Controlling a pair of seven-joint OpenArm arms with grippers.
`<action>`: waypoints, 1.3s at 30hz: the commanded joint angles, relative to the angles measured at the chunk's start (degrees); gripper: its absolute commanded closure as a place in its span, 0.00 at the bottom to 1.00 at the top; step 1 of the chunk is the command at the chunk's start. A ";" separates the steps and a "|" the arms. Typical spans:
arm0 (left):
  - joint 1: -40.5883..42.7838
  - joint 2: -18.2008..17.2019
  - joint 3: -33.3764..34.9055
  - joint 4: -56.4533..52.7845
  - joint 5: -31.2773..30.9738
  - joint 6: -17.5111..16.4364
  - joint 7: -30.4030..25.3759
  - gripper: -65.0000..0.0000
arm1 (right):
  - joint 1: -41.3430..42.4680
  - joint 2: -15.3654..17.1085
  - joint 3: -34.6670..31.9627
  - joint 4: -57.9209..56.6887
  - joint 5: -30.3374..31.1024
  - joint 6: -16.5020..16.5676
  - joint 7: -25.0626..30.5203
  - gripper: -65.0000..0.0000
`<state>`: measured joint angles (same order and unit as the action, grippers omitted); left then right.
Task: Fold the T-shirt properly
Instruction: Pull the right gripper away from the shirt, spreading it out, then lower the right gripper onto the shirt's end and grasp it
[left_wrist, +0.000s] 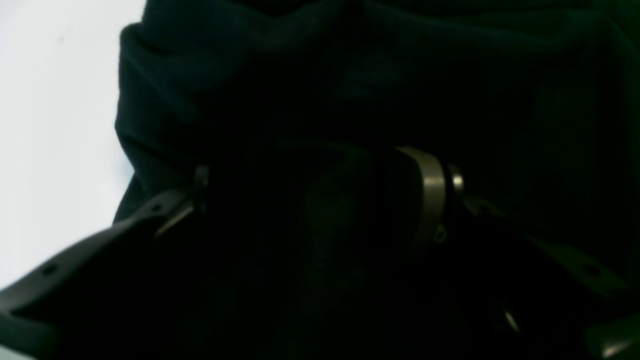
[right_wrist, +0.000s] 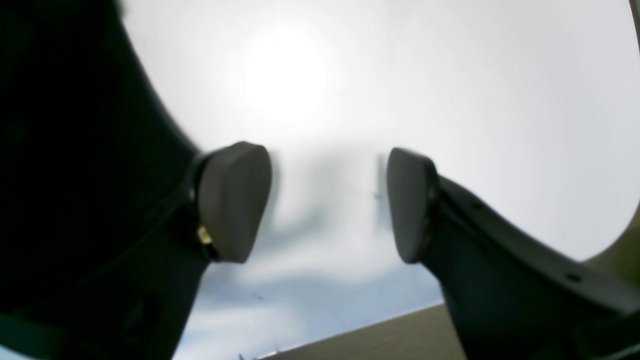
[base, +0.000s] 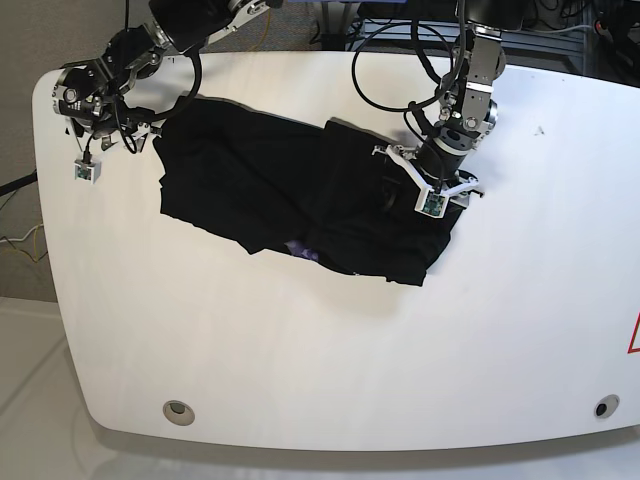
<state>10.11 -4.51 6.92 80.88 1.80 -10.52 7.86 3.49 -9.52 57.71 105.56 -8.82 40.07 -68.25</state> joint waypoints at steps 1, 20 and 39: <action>0.22 -0.89 -0.19 -0.22 2.02 1.07 3.79 0.38 | 0.95 0.52 -0.17 0.68 0.34 -0.07 0.51 0.40; 0.22 -0.98 -0.02 -0.49 2.11 1.07 3.79 0.38 | 0.78 0.52 1.85 1.04 18.89 -0.07 -7.66 0.40; 0.22 -0.98 -0.02 -0.49 2.11 1.07 3.79 0.38 | -1.07 0.52 1.85 -0.64 32.69 -0.07 -7.84 0.40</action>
<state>10.00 -4.97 7.01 80.77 1.61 -10.50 7.81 1.98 -9.50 59.59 105.23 22.70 39.94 -76.73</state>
